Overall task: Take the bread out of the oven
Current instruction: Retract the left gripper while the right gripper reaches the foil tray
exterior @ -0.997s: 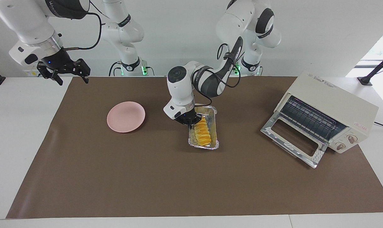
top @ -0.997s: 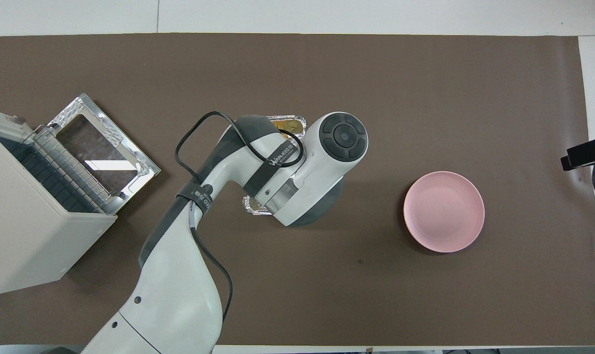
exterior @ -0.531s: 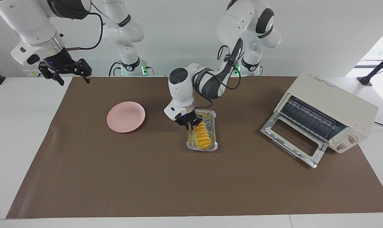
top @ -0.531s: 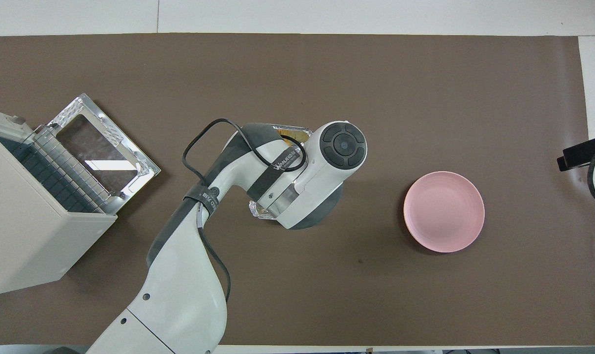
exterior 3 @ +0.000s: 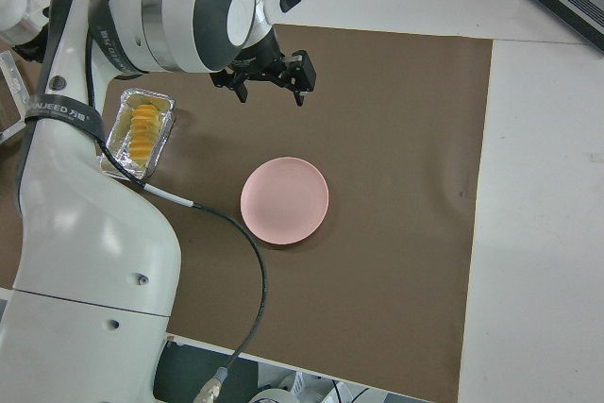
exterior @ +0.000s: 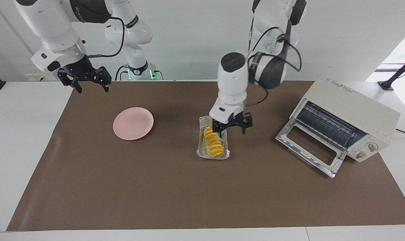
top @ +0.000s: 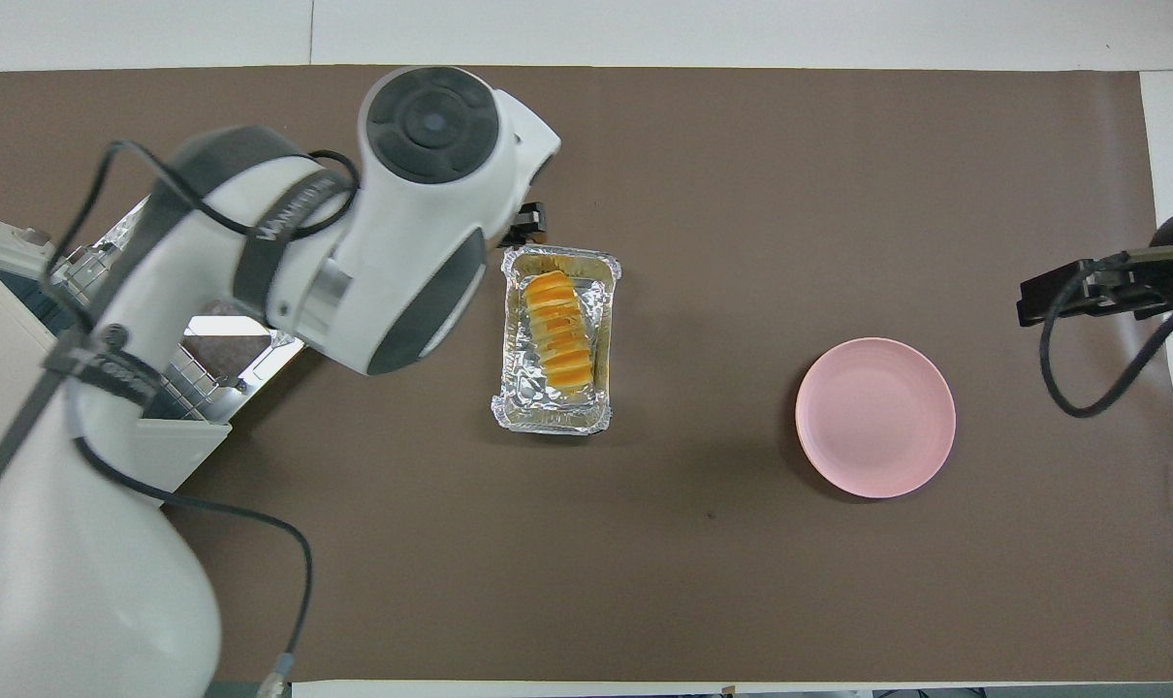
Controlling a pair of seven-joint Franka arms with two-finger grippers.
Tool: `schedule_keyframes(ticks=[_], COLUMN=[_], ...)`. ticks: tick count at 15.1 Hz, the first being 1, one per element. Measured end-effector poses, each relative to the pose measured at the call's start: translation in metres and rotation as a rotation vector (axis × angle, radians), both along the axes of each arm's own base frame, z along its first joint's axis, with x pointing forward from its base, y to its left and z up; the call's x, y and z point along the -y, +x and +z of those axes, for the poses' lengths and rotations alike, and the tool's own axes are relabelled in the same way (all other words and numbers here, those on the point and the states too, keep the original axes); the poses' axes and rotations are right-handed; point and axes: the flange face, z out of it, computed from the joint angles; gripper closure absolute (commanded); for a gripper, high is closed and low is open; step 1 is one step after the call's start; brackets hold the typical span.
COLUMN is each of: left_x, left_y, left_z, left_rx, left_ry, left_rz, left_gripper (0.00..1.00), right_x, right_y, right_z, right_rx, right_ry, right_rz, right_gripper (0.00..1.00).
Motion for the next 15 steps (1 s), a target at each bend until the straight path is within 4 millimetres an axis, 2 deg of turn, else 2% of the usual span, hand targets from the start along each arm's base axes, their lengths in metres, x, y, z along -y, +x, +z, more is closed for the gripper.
schedule_keyframes(ticks=[2,3,5,6,7,9,12,13,15], left_x=[-0.077,-0.111,-0.162,-0.179,-0.189,-0.193,-0.211,-0.228,-0.235], left_y=[0.004,0.001,-0.012,-0.021,-0.029,-0.042,-0.053,-0.059,-0.066], left_z=[0.044,0.060,0.080,0.086,0.091,0.097,0.102,0.106,0.106], left_rx=[-0.038,-0.077,-0.168,-0.210,-0.237,-0.265,-0.299,-0.321,-0.333], left_ry=[0.018,0.019,0.010,0.011,0.012,0.016,0.015,0.010,0.006], left_rz=[0.033,0.038,0.023,0.022,0.023,0.023,-0.030,-0.049,-0.062], left_gripper=[0.00,0.00,0.00,0.00,0.00,0.00,0.00,0.00,0.00], right_x=[-0.047,-0.065,-0.095,-0.110,-0.123,-0.146,-0.177,-0.194,-0.234], right_y=[0.000,0.002,0.011,0.019,0.026,0.039,0.052,0.054,0.055], right_z=[-0.012,-0.019,-0.042,-0.056,-0.071,-0.101,-0.139,-0.156,-0.172], right_rx=[0.026,0.034,0.053,0.061,0.069,0.080,0.100,0.097,0.089], right_ry=[-0.003,-0.002,0.000,0.002,0.004,0.009,0.018,0.018,0.014], right_rz=[-0.046,-0.062,-0.097,-0.117,-0.133,-0.157,-0.191,-0.201,-0.238], right_gripper=[0.00,0.00,0.00,0.00,0.00,0.00,0.00,0.00,0.00])
